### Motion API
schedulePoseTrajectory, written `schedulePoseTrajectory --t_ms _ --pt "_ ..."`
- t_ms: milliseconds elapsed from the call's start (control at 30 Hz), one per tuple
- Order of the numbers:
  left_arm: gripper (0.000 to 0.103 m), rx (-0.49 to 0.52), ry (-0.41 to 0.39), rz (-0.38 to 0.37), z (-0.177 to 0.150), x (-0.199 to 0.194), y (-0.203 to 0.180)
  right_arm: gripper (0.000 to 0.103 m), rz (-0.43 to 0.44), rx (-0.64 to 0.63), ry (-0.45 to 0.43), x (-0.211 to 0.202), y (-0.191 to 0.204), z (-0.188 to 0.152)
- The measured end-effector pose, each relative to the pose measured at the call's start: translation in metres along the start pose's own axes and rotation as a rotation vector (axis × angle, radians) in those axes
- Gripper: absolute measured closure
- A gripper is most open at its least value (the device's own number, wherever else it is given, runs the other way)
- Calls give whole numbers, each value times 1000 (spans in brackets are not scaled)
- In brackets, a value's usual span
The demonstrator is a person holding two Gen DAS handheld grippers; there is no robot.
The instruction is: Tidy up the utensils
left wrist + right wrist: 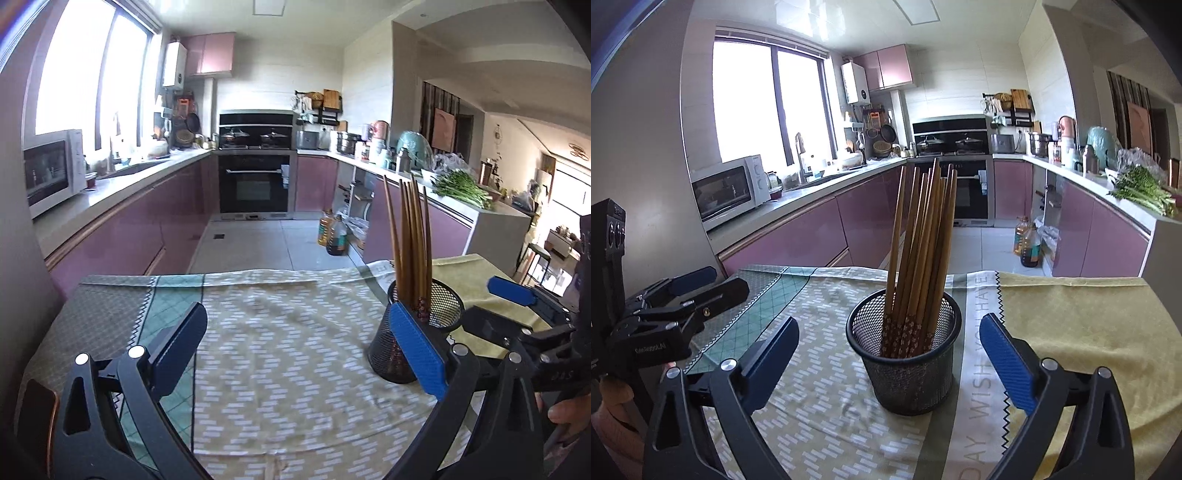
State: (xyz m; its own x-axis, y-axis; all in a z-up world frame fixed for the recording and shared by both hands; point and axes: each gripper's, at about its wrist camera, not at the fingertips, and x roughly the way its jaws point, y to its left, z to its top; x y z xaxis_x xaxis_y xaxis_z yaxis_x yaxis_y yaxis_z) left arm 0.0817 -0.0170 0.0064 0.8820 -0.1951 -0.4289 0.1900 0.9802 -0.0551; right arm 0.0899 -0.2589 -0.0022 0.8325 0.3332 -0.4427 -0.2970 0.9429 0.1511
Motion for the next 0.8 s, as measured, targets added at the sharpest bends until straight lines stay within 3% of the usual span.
schedulePoseTrajectory --t_ms 300,800 --pt "6 -9 -59 30 -11 -31 7 7 -62 -44 -73 -24 19 -11" --pt "6 20 -129 59 -15 -66 -1 7 -92 -62 -141 -45 34 -21"
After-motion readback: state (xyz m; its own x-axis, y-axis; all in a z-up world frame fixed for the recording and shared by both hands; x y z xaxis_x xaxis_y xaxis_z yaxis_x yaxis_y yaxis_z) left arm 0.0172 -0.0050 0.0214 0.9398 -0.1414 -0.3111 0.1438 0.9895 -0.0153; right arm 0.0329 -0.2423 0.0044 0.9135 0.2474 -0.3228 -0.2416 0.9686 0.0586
